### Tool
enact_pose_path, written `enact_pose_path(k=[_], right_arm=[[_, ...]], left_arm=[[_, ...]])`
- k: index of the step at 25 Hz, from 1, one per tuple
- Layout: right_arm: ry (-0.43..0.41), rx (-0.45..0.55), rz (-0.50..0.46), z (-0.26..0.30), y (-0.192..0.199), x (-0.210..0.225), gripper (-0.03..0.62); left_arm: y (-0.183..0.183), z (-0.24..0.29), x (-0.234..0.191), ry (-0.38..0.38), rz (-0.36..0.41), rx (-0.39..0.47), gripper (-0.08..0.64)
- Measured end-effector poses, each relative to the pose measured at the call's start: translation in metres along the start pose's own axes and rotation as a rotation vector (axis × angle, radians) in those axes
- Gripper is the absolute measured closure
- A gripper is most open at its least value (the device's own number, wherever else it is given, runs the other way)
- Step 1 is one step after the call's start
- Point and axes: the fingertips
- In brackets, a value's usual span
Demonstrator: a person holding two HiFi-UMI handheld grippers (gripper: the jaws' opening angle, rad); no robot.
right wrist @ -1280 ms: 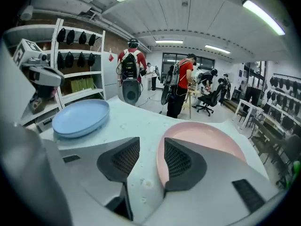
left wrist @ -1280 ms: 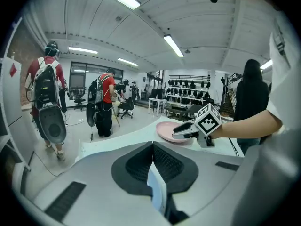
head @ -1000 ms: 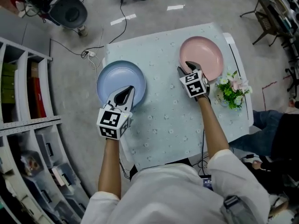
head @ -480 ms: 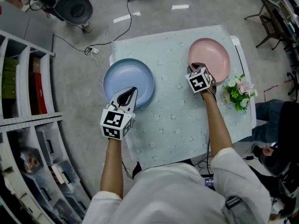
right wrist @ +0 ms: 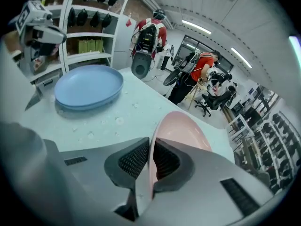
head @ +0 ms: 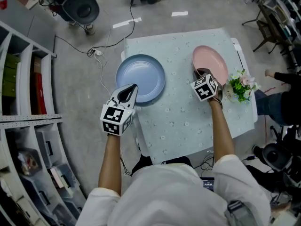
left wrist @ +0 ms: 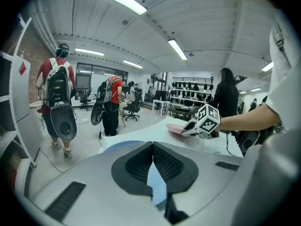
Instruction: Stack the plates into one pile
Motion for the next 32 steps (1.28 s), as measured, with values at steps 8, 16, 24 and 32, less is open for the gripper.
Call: enact_pose_path(k=[8, 16, 24, 32], right_arm=[[-0.002, 0.065, 0.084, -0.075, -0.027, -0.062, 0.549], [0.068, 0.157, 0.023, -0.158, -0.071, -0.126, 0.549], [0.056, 0.235, -0.091, -0.189, -0.125, -0.172, 0.546], [-0.051, 0.260, -0.245, -0.158, -0.162, -0.208, 0.541]], left_arm=[[-0.005, -0.086, -0.033, -0.025, 0.029, 0.069, 0.541], [0.008, -0.168, -0.067, -0.069, 0.032, 0.115, 0.541], [0.017, -0.214, -0.083, -0.122, 0.019, 0.134, 0.541], [0.034, -0.229, -0.087, -0.211, -0.027, 0.113, 0.541]])
Point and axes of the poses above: the fingertips, and each gripper's own axes: z forward along the fingers, x to its right, y out of its underside, and after that the axes turned 1 degree about -x, right-handed
